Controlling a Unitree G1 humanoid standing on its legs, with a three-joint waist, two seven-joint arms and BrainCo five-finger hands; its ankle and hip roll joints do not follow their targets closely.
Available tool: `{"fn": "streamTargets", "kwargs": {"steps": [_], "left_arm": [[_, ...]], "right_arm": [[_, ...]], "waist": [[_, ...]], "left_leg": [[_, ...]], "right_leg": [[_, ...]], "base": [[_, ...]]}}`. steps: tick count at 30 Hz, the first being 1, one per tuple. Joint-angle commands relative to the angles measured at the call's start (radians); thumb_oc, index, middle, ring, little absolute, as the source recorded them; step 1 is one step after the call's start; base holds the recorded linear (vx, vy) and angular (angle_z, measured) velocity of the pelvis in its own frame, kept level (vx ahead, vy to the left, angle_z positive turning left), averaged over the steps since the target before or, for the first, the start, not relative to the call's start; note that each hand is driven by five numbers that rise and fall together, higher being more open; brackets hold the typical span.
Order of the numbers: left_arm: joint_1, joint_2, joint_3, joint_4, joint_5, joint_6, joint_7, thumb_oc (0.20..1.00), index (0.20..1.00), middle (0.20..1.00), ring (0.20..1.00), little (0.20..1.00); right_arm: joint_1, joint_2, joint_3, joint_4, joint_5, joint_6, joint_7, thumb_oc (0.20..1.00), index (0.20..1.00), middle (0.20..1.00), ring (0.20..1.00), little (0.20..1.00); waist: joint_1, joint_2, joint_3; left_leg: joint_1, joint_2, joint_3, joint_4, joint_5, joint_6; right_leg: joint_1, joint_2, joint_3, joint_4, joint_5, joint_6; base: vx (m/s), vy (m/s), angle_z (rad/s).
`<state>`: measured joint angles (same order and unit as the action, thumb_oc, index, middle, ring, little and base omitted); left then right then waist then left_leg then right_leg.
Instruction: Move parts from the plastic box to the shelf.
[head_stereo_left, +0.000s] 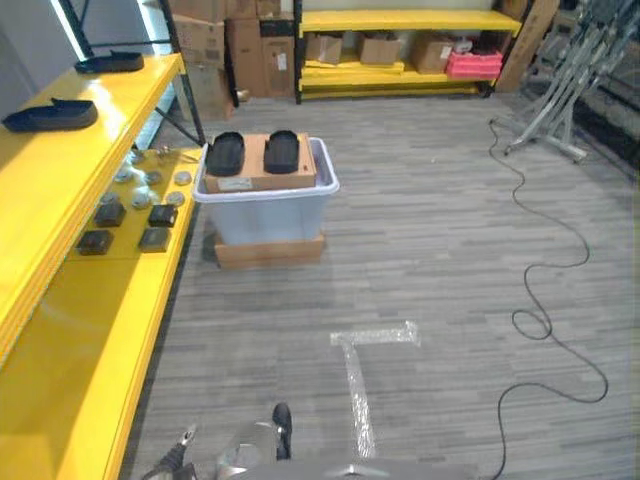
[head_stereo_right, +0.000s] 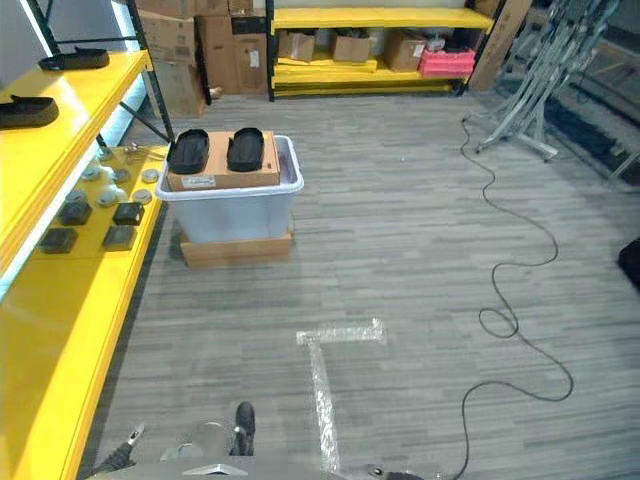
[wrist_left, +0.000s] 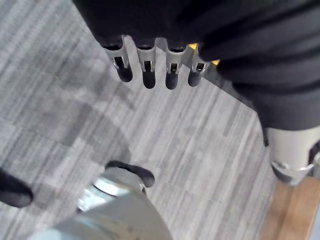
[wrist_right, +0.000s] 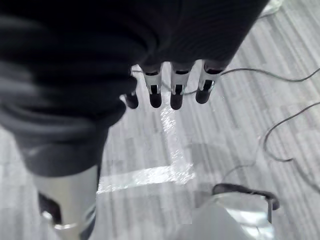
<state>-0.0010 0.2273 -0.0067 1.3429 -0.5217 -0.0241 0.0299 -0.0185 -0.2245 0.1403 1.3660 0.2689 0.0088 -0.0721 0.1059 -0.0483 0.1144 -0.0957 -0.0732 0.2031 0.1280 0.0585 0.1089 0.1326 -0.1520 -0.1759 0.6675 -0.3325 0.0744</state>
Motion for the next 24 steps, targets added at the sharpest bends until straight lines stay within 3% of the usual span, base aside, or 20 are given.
{"fn": "streamTargets", "kwargs": {"steps": [1,2,4,8,10,15,18,19,21,22,23,24], "left_arm": [[0.000,0.005,-0.065,-0.034,0.020,-0.002,0.017,1.000,1.000,1.000,1.000,1.000],[-0.018,0.002,-0.080,-0.041,0.005,0.005,0.026,1.000,1.000,1.000,1.000,1.000],[-0.050,-0.002,-0.091,-0.048,-0.010,0.017,0.036,1.000,1.000,1.000,1.000,1.000],[-0.053,0.001,-0.101,-0.046,0.012,0.023,0.036,1.000,1.000,1.000,1.000,1.000],[-0.044,0.008,-0.106,-0.041,0.030,0.019,0.026,1.000,1.000,1.000,1.000,1.000],[-0.003,0.016,-0.100,-0.032,0.073,-0.022,-0.008,1.000,1.000,1.000,1.000,1.000],[0.009,0.015,-0.094,-0.033,0.066,-0.027,-0.021,1.000,1.000,1.000,1.000,1.000],[0.012,0.013,-0.089,-0.039,0.061,-0.020,-0.032,1.000,1.000,1.000,1.000,1.000],[0.011,0.008,-0.086,-0.041,0.061,-0.021,-0.044,1.000,1.000,1.000,1.000,1.000],[0.014,0.010,-0.060,-0.036,0.073,-0.049,-0.074,1.000,1.000,1.000,1.000,1.000],[0.011,0.012,-0.058,-0.042,0.059,-0.052,-0.072,1.000,1.000,1.000,1.000,1.000],[0.011,0.012,-0.059,-0.043,0.053,-0.054,-0.070,1.000,1.000,1.000,1.000,1.000]], "right_arm": [[-0.026,-0.046,0.004,-0.021,0.005,-0.010,0.001,1.000,1.000,1.000,1.000,1.000],[-0.030,-0.037,0.019,-0.026,-0.019,-0.030,0.014,1.000,1.000,1.000,1.000,1.000],[-0.032,-0.034,0.044,-0.040,0.000,-0.052,0.014,1.000,1.000,1.000,1.000,1.000],[-0.009,-0.042,0.023,-0.051,0.003,-0.069,0.032,1.000,1.000,1.000,1.000,1.000],[0.006,-0.042,0.005,-0.054,0.005,-0.074,0.042,1.000,1.000,1.000,1.000,1.000],[0.035,-0.043,-0.042,-0.048,-0.002,-0.097,0.068,1.000,1.000,1.000,1.000,1.000],[0.031,-0.046,-0.043,-0.036,-0.003,-0.095,0.060,1.000,1.000,1.000,1.000,1.000],[0.026,-0.050,-0.041,-0.034,0.001,-0.079,0.053,1.000,1.000,1.000,1.000,1.000],[0.017,-0.055,-0.033,-0.031,0.013,-0.058,0.042,1.000,1.000,1.000,1.000,1.000],[0.036,-0.107,-0.045,0.010,-0.001,-0.100,0.105,1.000,1.000,1.000,1.000,1.000],[0.041,-0.129,-0.071,0.038,-0.042,-0.125,0.134,1.000,1.000,1.000,1.000,1.000],[0.041,-0.132,-0.075,0.042,-0.051,-0.128,0.137,1.000,1.000,1.000,1.000,1.000]], "waist": [[0.028,0.058,-0.022],[0.015,0.063,-0.010],[-0.018,0.062,0.019],[-0.070,0.008,0.043],[-0.084,0.006,0.051],[-0.098,0.000,0.071],[-0.102,-0.019,0.061],[-0.108,-0.020,0.050],[-0.109,-0.018,0.036],[-0.114,-0.014,0.010],[-0.122,-0.020,0.003],[-0.124,-0.019,0.002]], "left_leg": [[-0.108,-0.029,-0.024,0.016,-0.066,0.010],[-0.078,-0.034,-0.026,-0.001,-0.077,0.015],[-0.016,-0.033,-0.041,-0.008,-0.099,-0.002],[0.061,-0.067,-0.086,0.037,-0.204,-0.023],[0.095,-0.059,-0.120,0.053,-0.236,-0.025],[0.149,-0.022,-0.155,0.124,-0.318,-0.027],[0.166,0.008,-0.158,0.165,-0.351,-0.040],[0.200,0.047,-0.161,0.175,-0.363,-0.061],[0.242,0.088,-0.156,0.166,-0.350,-0.086],[0.251,0.150,-0.140,0.197,-0.282,-0.124],[0.240,0.178,-0.131,0.254,-0.227,-0.137],[0.237,0.184,-0.130,0.265,-0.220,-0.139]], "right_leg": [[-0.114,-0.017,0.015,0.041,0.335,0.064],[-0.191,-0.006,-0.006,0.001,0.325,0.050],[-0.296,0.014,-0.046,-0.204,0.337,0.045],[-0.391,-0.044,-0.029,-0.650,0.515,0.112],[-0.414,-0.058,-0.009,-0.755,0.538,0.125],[-0.419,-0.085,0.030,-0.749,0.550,0.131],[-0.349,-0.072,0.050,-0.715,0.518,0.127],[-0.325,-0.054,0.066,-0.671,0.489,0.109],[-0.307,-0.040,0.062,-0.630,0.475,0.092],[-0.305,0.001,0.056,-0.598,0.452,0.059],[-0.300,0.015,0.057,-0.589,0.444,0.044],[-0.298,0.019,0.056,-0.588,0.442,0.042]], "base": [[0.34,0.128,0.04],[0.38,-0.010,-0.04],[0.36,-0.128,0.12],[0.44,-0.223,0.65],[0.59,-0.277,1.02],[0.53,-0.271,0.50],[0.60,-0.311,0.52],[0.55,-0.239,0.66],[0.53,-0.257,0.50],[0.46,-0.314,-0.06],[0.39,-0.293,-0.11],[0.20,-0.188,0.06]]}}
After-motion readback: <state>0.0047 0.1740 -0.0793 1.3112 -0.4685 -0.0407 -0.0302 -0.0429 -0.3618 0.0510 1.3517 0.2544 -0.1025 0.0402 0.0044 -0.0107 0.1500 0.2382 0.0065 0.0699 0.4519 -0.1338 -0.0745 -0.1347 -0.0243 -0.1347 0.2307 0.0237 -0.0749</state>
